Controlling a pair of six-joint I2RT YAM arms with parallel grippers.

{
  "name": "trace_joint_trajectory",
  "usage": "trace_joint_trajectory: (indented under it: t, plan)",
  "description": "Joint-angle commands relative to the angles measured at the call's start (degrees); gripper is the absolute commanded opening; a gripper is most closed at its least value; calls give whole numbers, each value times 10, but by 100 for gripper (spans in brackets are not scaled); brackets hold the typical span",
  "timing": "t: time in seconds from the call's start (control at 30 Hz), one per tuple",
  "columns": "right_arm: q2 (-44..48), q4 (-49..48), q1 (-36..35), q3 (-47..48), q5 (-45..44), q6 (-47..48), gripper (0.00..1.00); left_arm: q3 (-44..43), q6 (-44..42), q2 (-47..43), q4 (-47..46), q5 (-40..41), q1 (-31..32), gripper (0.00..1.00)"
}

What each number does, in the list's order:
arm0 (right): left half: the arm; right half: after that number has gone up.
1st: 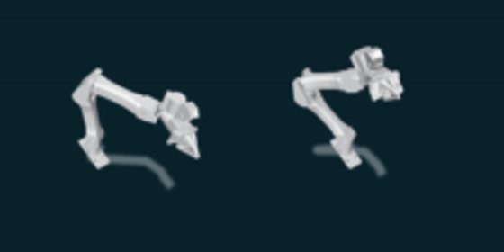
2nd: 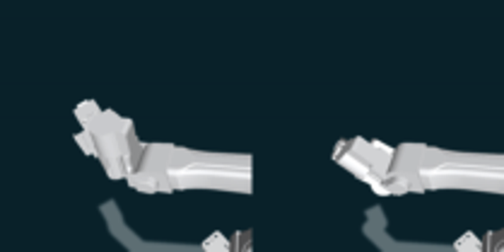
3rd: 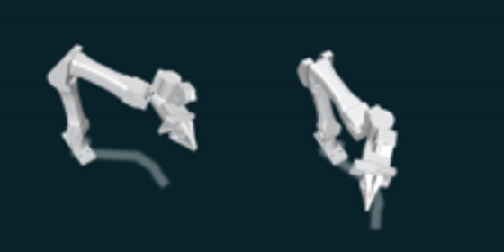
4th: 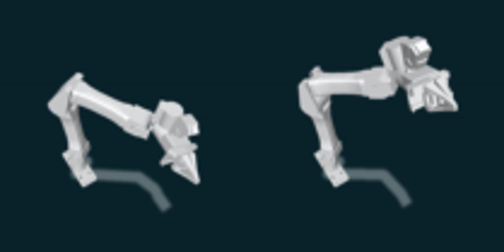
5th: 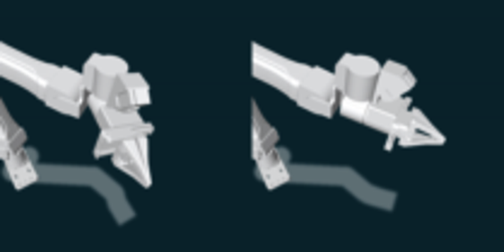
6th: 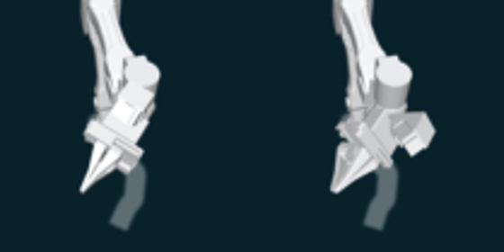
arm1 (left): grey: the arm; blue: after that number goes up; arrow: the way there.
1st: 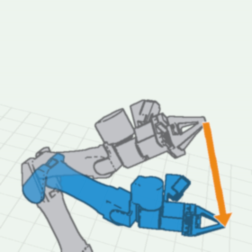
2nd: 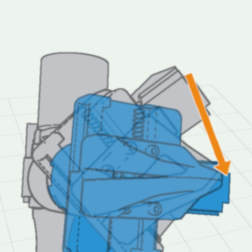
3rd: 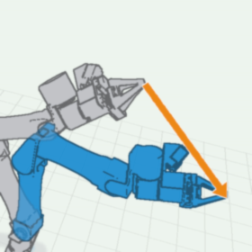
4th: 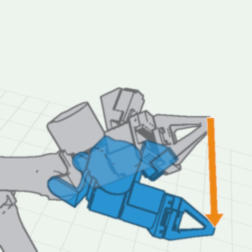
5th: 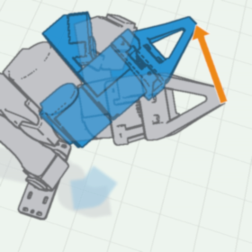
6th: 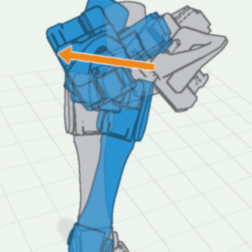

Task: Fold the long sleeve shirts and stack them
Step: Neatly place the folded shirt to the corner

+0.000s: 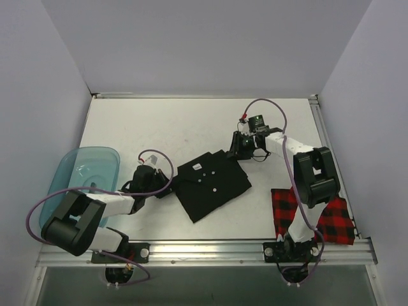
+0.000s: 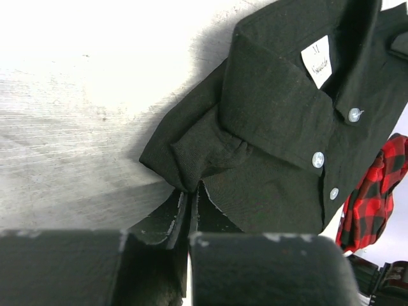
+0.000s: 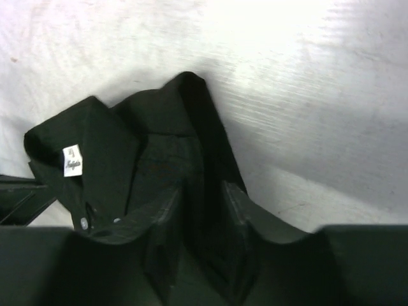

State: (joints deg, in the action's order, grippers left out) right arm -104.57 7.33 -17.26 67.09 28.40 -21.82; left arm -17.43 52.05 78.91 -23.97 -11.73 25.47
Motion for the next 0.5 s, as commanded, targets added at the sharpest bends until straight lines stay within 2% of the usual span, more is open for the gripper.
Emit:
trace_joint_trajectory:
  t: [0.0,0.1,0.17,0.3,0.37,0.43,0.47]
  plan:
    - [12,36,4,34,-32,13,34,6,-3,12,-3,-14,-11,5]
    - [67,55,4,38,-44,16,50,1,4,8,-2,-24,-11,12]
    - [121,67,4,33,-51,15,56,4,8,-15,2,-22,-11,14]
    - [210,83,4,8,-65,-8,59,-1,-8,-53,43,-1,-11,15]
    - [251,69,0,-29,-36,-48,56,-4,-12,-61,58,7,-11,15]
    - [273,7,-6,-70,-13,-86,54,-4,-14,-60,59,7,-11,15]
    - [288,-24,-11,-122,-2,-105,52,-6,-14,-55,59,7,-12,14]
